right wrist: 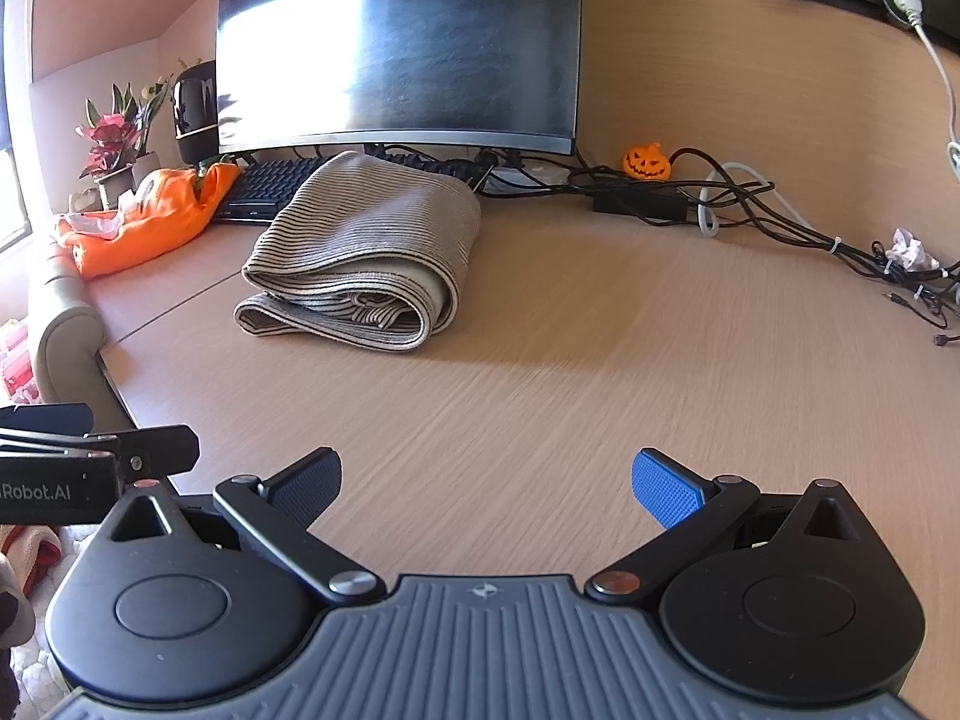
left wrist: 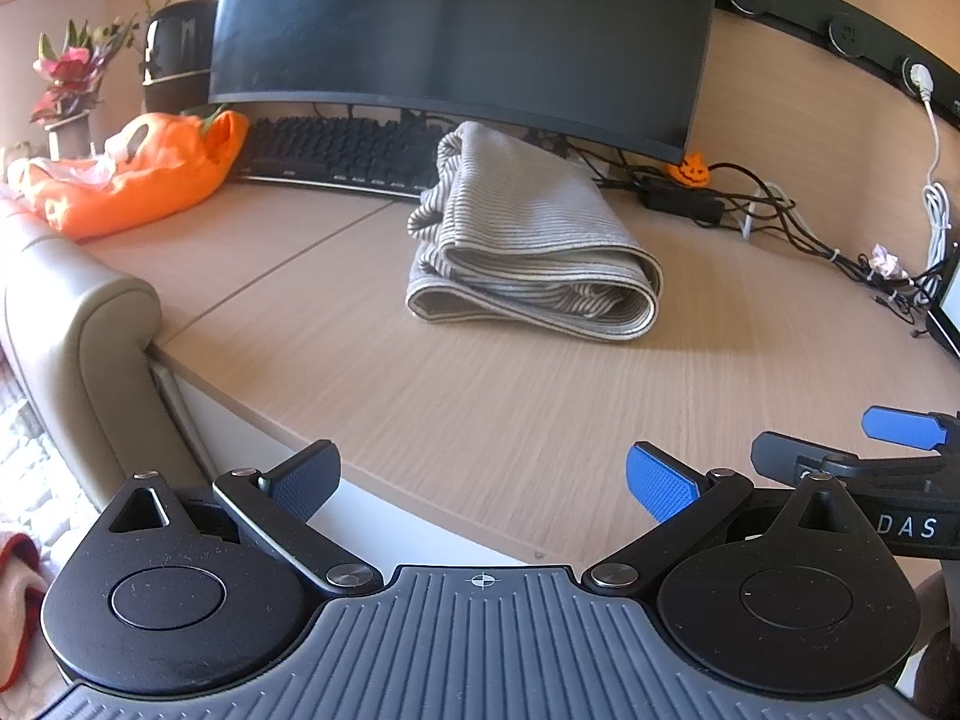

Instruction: Fold clothes

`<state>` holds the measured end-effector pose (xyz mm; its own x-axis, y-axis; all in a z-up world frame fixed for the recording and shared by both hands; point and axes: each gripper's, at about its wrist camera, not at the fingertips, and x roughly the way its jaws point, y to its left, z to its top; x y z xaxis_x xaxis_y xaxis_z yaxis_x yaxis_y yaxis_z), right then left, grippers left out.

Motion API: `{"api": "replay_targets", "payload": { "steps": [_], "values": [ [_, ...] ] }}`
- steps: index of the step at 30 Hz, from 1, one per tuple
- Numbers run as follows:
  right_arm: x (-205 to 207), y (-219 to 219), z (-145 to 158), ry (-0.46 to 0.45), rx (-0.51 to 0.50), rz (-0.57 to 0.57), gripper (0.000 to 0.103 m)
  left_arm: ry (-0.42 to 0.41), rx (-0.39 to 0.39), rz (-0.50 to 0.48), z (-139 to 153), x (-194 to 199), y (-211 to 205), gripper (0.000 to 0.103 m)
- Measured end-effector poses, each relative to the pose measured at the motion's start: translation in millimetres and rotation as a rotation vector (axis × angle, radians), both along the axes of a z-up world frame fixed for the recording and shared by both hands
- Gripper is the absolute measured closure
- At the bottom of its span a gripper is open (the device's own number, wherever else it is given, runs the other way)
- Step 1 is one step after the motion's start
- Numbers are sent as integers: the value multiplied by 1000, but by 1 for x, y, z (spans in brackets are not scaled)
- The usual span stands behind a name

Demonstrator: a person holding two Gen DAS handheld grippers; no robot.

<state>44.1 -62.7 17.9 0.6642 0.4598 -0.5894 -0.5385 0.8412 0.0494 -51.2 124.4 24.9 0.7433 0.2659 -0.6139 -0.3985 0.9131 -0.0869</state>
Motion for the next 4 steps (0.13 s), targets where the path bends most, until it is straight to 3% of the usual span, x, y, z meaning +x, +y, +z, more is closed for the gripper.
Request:
{"api": "replay_targets", "payload": {
  "steps": [4],
  "values": [
    [-2,-4,4,-10,3,-15,0,-9,11,-11,2,1,-1,0]
  ]
}}
